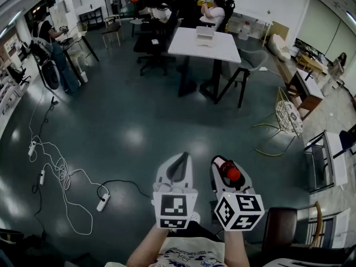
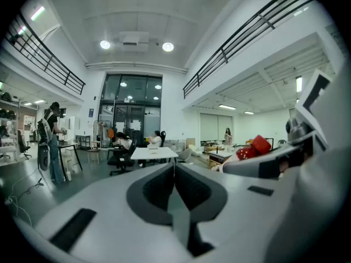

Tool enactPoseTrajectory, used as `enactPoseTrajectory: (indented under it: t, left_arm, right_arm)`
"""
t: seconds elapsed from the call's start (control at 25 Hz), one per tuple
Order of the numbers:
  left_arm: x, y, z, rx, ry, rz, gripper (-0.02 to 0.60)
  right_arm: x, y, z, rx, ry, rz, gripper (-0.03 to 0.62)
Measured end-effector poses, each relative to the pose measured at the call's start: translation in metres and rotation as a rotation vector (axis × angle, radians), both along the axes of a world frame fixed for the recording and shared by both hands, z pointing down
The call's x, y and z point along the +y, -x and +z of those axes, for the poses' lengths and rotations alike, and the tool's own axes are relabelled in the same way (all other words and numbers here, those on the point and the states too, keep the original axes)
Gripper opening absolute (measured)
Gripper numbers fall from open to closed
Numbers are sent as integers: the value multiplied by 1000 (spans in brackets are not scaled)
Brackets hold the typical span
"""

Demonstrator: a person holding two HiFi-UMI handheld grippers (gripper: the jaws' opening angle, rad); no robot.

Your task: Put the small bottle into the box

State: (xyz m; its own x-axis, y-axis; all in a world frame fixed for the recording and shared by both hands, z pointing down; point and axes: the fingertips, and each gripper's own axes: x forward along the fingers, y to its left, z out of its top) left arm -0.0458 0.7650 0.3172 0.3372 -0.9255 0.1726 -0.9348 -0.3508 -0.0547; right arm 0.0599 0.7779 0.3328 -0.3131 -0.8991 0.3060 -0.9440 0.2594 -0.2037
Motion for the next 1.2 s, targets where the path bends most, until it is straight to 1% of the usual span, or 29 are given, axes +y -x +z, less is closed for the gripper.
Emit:
enactPoseTrajectory:
  t: [0.12, 0.28, 0.48, 0.92, 1.2]
  left_arm:
    - [1, -5, 0, -1, -1, 2, 20]
    - [-1, -4, 0, -3, 2, 0, 20]
    - [-10, -13, 3, -9, 8, -9, 20]
    - [-38, -42, 9, 0, 13, -52, 20]
    - [-45, -48, 16, -3, 31, -85, 20]
  right_arm:
    - [1, -6, 1, -2, 3, 3, 229]
    - [-1, -6, 2, -3, 10, 7, 230]
    - [-10, -16, 7, -22, 24, 0, 229]
    - [-45, -42, 10, -25, 28, -58, 230]
    - [-56, -49, 17, -32, 41, -99, 230]
